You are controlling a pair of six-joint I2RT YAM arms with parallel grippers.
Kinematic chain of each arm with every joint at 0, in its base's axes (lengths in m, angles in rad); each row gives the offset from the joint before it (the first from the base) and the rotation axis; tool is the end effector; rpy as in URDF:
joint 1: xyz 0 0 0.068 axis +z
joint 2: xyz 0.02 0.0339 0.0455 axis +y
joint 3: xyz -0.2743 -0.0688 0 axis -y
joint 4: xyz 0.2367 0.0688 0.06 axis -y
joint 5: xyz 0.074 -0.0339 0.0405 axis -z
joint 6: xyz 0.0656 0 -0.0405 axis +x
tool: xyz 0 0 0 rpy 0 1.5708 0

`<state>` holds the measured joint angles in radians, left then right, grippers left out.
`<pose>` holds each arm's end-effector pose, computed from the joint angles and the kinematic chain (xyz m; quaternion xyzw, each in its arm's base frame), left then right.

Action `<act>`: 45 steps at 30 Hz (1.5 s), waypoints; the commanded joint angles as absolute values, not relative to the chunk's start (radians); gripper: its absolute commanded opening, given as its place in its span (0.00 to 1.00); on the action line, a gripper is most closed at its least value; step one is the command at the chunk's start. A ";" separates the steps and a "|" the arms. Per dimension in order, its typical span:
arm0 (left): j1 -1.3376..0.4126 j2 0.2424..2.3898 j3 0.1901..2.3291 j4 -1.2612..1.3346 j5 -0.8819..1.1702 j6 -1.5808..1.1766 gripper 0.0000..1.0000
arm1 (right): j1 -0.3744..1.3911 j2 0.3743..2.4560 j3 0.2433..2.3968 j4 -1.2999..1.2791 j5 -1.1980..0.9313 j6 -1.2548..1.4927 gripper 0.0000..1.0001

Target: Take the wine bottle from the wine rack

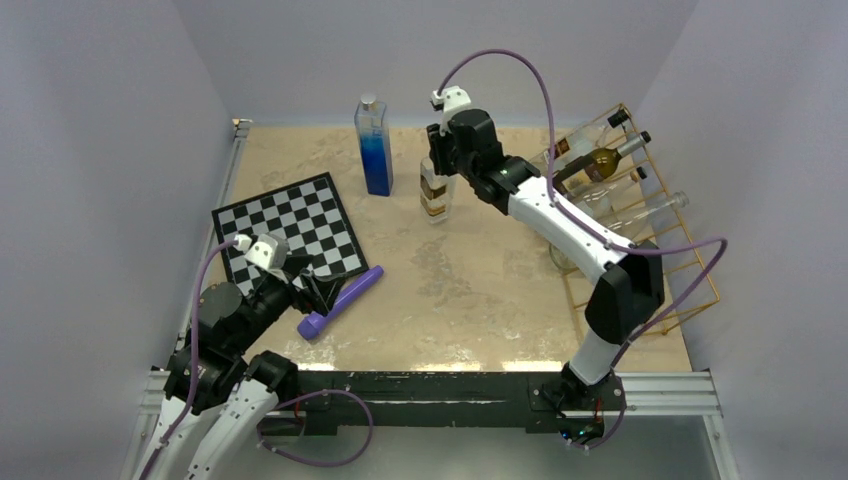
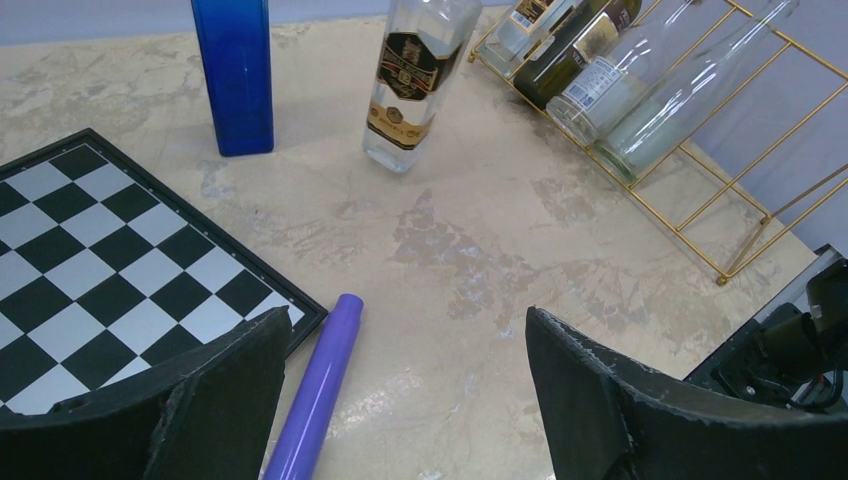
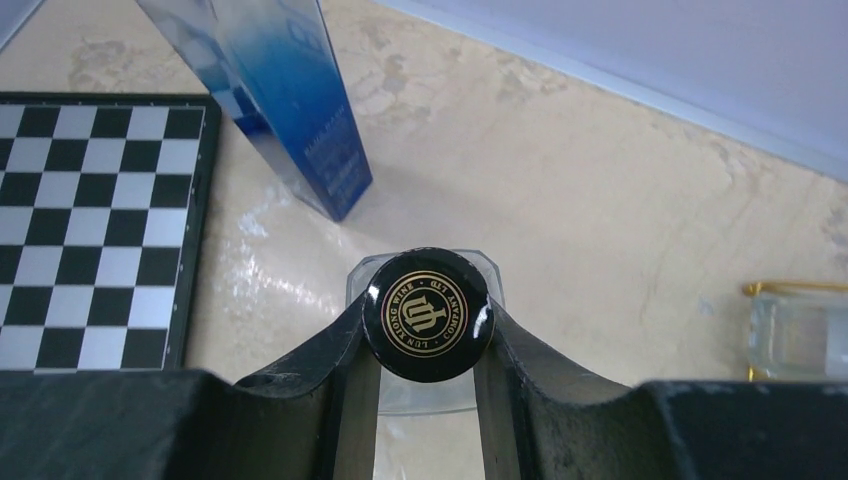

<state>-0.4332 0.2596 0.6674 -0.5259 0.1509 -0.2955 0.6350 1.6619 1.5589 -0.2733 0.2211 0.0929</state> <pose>0.0742 -0.0452 0.3165 0.1012 0.7403 -0.2886 0.5987 0.3426 0.2345 0.3713 -0.1603 0.8084 0.1137 0.5548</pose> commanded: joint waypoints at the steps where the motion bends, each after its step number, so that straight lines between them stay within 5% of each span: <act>1: -0.436 0.253 0.682 -0.519 0.132 -0.285 0.91 | 0.638 1.726 1.778 -0.053 0.211 0.026 0.00; 19: -0.437 0.259 0.681 -0.517 0.134 -0.284 0.91 | 0.628 2.040 2.093 -0.135 0.243 0.035 0.02; 31: -0.436 0.272 0.682 -0.514 0.137 -0.279 0.91 | 0.619 2.007 2.060 -0.130 0.273 0.066 0.62; 45: -0.436 0.265 0.681 -0.514 0.137 -0.279 0.91 | 0.618 1.626 1.813 -0.360 0.392 0.161 0.88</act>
<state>-0.4335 0.2634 0.6674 -0.5404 0.1413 -0.2951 0.6216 1.7863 1.8992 -0.2531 0.3141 0.0967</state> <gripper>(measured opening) 0.904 0.851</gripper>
